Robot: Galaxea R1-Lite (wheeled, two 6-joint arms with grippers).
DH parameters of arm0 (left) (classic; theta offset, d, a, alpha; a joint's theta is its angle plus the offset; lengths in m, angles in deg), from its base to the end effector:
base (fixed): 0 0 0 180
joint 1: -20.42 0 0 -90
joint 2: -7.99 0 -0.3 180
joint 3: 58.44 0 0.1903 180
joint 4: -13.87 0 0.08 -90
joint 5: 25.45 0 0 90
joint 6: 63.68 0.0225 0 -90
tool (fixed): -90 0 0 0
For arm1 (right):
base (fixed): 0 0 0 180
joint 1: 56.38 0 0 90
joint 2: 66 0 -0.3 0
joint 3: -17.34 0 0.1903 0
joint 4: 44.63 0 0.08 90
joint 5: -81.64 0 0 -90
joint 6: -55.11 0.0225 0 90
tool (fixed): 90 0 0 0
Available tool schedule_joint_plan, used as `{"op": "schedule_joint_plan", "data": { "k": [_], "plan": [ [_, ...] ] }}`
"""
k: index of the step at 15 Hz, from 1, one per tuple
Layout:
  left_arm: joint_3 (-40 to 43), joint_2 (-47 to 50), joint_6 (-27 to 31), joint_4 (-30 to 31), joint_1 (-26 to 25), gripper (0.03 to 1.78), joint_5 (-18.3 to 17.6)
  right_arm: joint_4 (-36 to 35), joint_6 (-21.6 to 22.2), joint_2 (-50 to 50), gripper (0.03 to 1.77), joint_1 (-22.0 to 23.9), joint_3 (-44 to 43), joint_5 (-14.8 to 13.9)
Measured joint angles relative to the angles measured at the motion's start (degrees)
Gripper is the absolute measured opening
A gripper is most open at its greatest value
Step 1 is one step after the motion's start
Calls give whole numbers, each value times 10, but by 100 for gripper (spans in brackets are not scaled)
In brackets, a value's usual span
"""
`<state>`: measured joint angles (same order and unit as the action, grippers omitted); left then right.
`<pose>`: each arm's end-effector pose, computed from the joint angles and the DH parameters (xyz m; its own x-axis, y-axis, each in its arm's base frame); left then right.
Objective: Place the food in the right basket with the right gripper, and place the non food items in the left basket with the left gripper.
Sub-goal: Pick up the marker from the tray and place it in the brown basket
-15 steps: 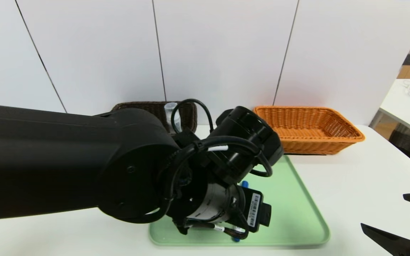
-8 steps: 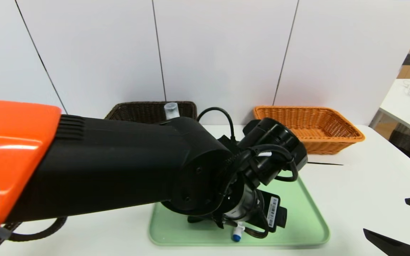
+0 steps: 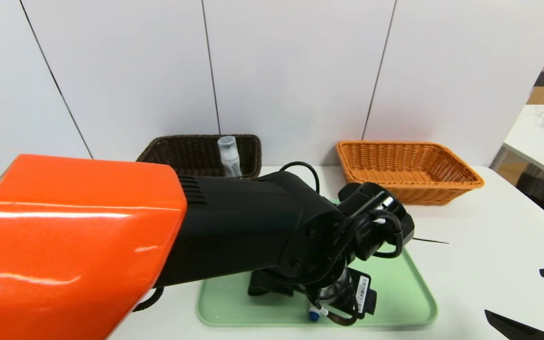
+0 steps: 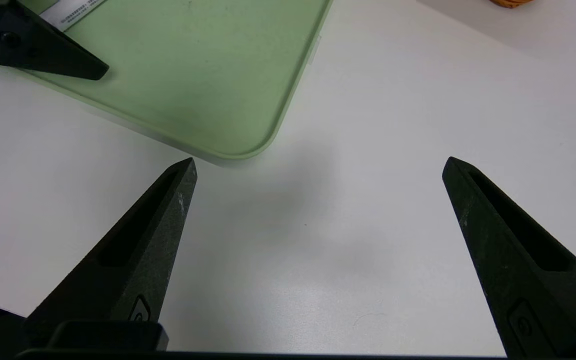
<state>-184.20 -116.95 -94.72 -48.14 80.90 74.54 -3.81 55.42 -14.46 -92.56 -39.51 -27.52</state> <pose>0.2061 -0.3560 0.1591 0.3848 -0.3275 -0.8629 0.4764 0.8713 -0.1183 0.0732 0.0444 0.1937 0.8144 0.1890 -0.5487 -0.3394 0.9220 -0.1862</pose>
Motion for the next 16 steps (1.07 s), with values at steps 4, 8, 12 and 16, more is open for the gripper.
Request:
{"op": "schedule_joint_plan", "data": {
  "k": [4,8,12,16],
  "plan": [
    [-14,-19,1,-11,-6,169,0,0,-8,-7,169,-1,3,1],
    [-36,-34,-3,-41,-10,169,1,0,-9,-13,169,-1,12,1],
    [-77,-53,-6,-73,-15,169,1,-1,-9,-20,169,-1,25,1],
    [-81,-62,-8,-73,-15,108,1,-1,-10,-25,169,-1,28,2]
  ]
}}
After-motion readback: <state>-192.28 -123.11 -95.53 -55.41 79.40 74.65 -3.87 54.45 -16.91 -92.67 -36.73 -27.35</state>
